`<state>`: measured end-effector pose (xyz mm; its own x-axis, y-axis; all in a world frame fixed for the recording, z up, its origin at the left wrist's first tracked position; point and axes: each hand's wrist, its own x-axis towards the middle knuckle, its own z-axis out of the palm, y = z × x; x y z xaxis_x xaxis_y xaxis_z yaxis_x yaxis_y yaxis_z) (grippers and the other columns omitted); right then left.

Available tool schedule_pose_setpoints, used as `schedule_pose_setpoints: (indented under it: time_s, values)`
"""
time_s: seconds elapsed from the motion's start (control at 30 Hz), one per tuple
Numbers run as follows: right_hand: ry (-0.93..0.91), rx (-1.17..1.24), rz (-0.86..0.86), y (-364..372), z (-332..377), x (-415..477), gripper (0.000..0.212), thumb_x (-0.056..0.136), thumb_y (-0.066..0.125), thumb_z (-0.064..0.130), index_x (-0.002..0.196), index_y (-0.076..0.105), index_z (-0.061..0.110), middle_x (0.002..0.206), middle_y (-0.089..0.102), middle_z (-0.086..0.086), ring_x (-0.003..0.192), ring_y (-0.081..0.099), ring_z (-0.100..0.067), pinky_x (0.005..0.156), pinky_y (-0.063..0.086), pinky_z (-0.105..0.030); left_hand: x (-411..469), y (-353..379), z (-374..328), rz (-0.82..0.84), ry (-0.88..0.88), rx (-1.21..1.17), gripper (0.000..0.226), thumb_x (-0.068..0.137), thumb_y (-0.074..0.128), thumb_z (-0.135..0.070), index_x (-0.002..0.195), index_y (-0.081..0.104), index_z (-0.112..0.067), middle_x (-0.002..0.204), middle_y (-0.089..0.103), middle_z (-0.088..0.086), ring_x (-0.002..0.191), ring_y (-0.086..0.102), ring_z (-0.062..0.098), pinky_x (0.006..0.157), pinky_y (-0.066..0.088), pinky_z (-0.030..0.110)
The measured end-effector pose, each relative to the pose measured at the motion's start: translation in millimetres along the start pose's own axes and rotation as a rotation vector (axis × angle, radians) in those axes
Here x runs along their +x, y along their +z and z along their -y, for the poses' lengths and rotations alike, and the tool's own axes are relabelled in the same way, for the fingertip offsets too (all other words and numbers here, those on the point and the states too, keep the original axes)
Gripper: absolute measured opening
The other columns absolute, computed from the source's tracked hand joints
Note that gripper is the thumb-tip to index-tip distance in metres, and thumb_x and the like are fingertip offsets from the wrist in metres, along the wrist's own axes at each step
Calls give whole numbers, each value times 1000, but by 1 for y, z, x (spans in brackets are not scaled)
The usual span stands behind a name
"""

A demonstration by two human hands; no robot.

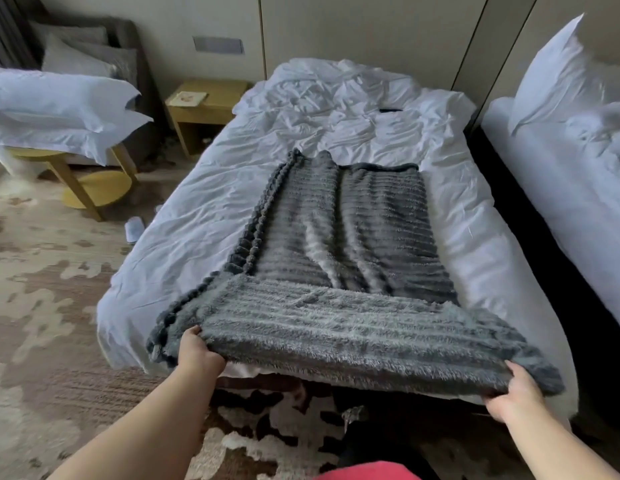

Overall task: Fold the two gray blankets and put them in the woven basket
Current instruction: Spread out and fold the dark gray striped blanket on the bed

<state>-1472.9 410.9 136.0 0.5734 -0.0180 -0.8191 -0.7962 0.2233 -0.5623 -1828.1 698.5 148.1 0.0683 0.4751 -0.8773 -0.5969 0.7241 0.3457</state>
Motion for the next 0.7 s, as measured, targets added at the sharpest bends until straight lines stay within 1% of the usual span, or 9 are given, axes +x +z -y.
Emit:
schedule_pose_setpoints:
  time_s: [0.1,0.2,0.27,0.33,0.4,0.47,0.53,0.6,0.7]
  values:
    - [-23,10,-12,13,6,-7,17,84,66,31,96,60,20,105,65,-2,75,64,-23,65,49,-39,1,14,-5,-1,23,-15,21,92,50,-31,103,61,-16,109,65,4,89,63,25,75,50,43]
    - [-46,40,-22,46,28,-18,25,83,69,29,104,58,21,105,64,-1,79,64,-21,70,51,-35,3,47,-16,16,51,38,22,91,54,-36,91,60,-16,95,66,3,79,63,24,60,49,41]
    - [-16,54,-33,79,46,-25,17,83,70,29,91,60,18,102,61,0,78,62,-19,71,51,-29,5,81,-26,81,30,73,29,88,57,-43,96,60,-15,97,66,9,87,62,31,74,51,48]
    - [-32,86,16,115,68,-23,14,88,65,29,84,59,17,105,61,2,73,59,-15,71,52,-25,12,120,-37,110,54,85,34,81,66,-47,93,60,-16,94,63,10,91,59,32,78,48,50]
    - [-113,152,141,150,90,-8,15,93,56,30,101,56,17,115,57,0,83,57,-15,70,53,-27,28,159,-47,197,198,57,24,85,64,-43,91,62,-21,94,64,2,110,58,26,80,48,43]
    - [-181,129,259,185,107,18,20,96,49,31,105,49,14,120,51,-5,93,56,-18,76,53,-31,51,191,-52,290,311,129,20,93,53,-37,99,63,-21,106,62,0,127,48,19,93,40,37]
    - [-261,-146,287,220,110,54,25,96,49,32,109,52,11,112,51,-8,105,54,-24,92,48,-36,85,213,-46,263,364,365,29,97,48,-29,121,59,-17,130,57,5,128,46,19,98,36,37]
    - [-337,-548,251,246,96,102,38,96,52,31,130,51,13,122,52,-8,122,47,-27,104,38,-41,121,223,-29,141,370,676,31,96,49,-28,124,58,-18,133,55,7,117,53,22,95,41,35]
    - [-263,-915,250,262,66,167,46,94,57,28,137,49,14,145,45,-4,134,40,-26,112,30,-41,171,221,4,-8,433,1185,25,94,56,-19,115,66,-12,108,64,13,70,55,16,56,45,19]
